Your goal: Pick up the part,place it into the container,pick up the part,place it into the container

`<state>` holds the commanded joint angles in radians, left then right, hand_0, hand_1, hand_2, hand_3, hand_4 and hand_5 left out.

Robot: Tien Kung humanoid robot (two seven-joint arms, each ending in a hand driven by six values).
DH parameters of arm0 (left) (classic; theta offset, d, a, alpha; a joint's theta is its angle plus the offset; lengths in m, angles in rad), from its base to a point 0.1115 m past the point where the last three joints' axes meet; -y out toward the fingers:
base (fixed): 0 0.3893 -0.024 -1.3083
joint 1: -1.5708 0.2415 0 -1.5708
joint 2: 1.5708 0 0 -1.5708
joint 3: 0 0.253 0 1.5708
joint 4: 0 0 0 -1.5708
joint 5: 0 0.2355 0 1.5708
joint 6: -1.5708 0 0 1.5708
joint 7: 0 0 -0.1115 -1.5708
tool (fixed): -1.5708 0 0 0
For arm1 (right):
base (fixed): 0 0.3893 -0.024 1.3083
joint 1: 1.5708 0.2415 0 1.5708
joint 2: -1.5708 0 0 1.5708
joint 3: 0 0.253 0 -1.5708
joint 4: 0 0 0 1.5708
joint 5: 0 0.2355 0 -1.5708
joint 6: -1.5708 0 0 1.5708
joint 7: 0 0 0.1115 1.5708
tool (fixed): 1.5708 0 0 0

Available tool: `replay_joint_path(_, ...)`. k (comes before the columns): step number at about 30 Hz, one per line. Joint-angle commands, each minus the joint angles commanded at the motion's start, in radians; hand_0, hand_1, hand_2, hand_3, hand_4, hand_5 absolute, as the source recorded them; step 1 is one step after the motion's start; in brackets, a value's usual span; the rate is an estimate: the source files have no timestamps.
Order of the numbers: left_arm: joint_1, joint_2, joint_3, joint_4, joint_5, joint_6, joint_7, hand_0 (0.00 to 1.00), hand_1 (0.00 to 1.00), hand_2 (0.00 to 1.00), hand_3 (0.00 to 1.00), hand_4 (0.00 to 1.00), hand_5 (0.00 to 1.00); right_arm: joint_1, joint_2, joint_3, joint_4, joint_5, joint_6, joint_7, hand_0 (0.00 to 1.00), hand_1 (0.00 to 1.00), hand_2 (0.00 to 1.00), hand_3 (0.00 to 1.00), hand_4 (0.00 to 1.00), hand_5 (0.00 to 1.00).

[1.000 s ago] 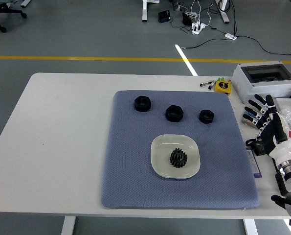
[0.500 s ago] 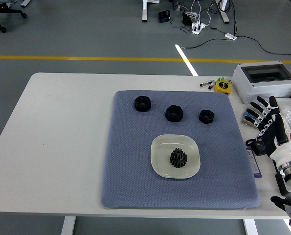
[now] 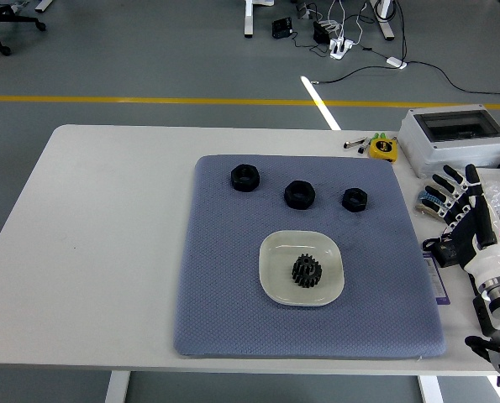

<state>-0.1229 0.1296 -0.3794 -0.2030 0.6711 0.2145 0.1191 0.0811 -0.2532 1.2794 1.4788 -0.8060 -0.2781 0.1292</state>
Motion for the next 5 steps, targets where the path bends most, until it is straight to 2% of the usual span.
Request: replay_joint_path(5, -0.002, 0.0, 0.008, 0.0, -0.014, 0.002, -0.004, 0.707, 0.637, 0.673, 0.581, 0.678, 0.635, 0.002, 0.001, 0.0, -0.001, 0.004, -0.002, 0.005, 0.765, 0.779, 0.822, 0.849, 0.998, 0.947)
